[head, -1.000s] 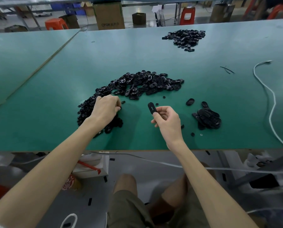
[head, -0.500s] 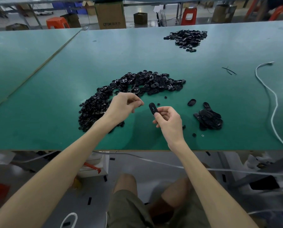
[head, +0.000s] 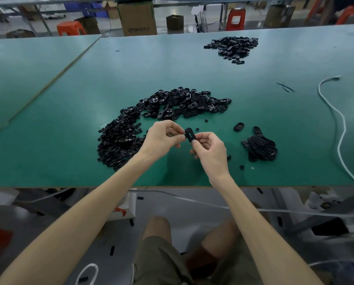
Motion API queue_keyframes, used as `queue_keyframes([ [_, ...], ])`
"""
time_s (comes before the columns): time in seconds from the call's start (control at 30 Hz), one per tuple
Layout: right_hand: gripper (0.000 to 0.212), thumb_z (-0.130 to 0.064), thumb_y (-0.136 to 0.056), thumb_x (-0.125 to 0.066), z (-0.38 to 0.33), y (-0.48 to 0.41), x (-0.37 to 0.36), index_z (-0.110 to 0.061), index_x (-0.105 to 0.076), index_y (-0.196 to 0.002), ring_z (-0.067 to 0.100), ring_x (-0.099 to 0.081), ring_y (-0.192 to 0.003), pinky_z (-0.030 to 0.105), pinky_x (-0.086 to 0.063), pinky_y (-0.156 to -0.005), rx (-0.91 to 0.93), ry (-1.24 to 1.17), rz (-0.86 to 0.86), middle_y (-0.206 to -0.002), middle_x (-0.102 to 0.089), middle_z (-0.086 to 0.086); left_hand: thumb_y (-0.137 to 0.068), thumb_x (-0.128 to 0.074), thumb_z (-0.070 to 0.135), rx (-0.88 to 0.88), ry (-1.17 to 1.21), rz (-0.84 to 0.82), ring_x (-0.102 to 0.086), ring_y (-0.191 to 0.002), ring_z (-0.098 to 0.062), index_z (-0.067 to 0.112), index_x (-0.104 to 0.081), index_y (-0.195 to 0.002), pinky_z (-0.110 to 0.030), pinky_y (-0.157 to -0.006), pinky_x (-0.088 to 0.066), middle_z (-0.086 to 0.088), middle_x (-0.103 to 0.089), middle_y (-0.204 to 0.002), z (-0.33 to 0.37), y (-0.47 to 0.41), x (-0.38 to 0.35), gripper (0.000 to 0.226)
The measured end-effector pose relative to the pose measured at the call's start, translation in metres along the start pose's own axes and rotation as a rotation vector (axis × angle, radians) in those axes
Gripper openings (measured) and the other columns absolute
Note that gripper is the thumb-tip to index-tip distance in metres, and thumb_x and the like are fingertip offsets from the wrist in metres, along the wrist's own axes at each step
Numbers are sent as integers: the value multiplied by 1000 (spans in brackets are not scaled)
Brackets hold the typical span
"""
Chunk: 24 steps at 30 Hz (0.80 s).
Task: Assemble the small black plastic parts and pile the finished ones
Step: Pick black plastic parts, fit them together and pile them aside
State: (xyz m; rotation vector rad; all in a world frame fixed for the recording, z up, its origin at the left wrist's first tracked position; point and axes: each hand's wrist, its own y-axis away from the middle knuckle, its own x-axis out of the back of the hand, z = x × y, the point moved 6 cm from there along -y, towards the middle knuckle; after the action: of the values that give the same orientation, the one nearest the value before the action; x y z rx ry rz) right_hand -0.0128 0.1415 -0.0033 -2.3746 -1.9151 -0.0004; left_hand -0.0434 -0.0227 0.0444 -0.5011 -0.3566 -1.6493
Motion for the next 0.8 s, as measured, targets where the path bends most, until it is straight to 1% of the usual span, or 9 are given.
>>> queue_keyframes([
  [0.1,11,-7,-96,-69,1,0,0,-18,-65,-95,9,-71,-66,24,-55,-59,-1,0,-1,-81,-73,-2,-88,-79,11,-18,-33,27,-71,-65,-11,20,-71,-89,-27,-73,-54,0,-76,-79,2,1,0,12],
  [0.17,11,-8,-96,-69,1,1,1,-18,-65,-95,9,-72,-67,25,-56,-60,-3,3,-4,-82,-73,-1,-88,-79,12,-30,-59,51,-69,-62,-6,21,-72,-89,-17,-65,-50,3,-75,-80,3,2,0,12],
  [0.23,11,-8,-96,-69,2,1,0,-18,-65,-95,9,-72,-68,24,-56,-60,-10,-4,-9,-83,-74,0,-88,-79,12,-44,-84,66,-67,-62,-4,22,-73,-88,-11,-61,-46,5,-73,-84,5,2,0,12],
  [0.33,9,-9,-96,-69,2,1,0,-18,-65,-96,10,-72,-69,23,-55,-61,-16,1,-23,-87,-75,4,-88,-79,15,-75,-171,78,-64,-70,-8,26,-73,-87,-14,-65,-44,9,-71,-90,8,2,-3,13],
  [0.43,8,-8,-96,-69,2,1,0,-15,-66,-98,11,-73,-69,22,-55,-61,-11,23,-32,-87,-75,4,-90,-77,17,-96,-249,101,-63,-76,-7,28,-71,-88,-15,-69,-44,12,-62,-94,10,2,-7,14],
  [0.57,10,-7,-95,-69,1,1,0,-16,-67,-97,10,-73,-68,22,-55,-61,-6,35,-35,-86,-74,3,-91,-76,17,-105,-271,107,-62,-76,-6,28,-70,-89,-18,-72,-46,13,-60,-95,10,2,-8,13],
  [0.8,9,-7,-95,-70,1,1,-1,-15,-67,-98,10,-73,-69,20,-54,-60,-8,20,-46,-86,-75,6,-90,-77,18,-98,-249,105,-62,-75,-5,30,-70,-88,-14,-69,-42,12,-63,-96,8,1,-8,14],
])
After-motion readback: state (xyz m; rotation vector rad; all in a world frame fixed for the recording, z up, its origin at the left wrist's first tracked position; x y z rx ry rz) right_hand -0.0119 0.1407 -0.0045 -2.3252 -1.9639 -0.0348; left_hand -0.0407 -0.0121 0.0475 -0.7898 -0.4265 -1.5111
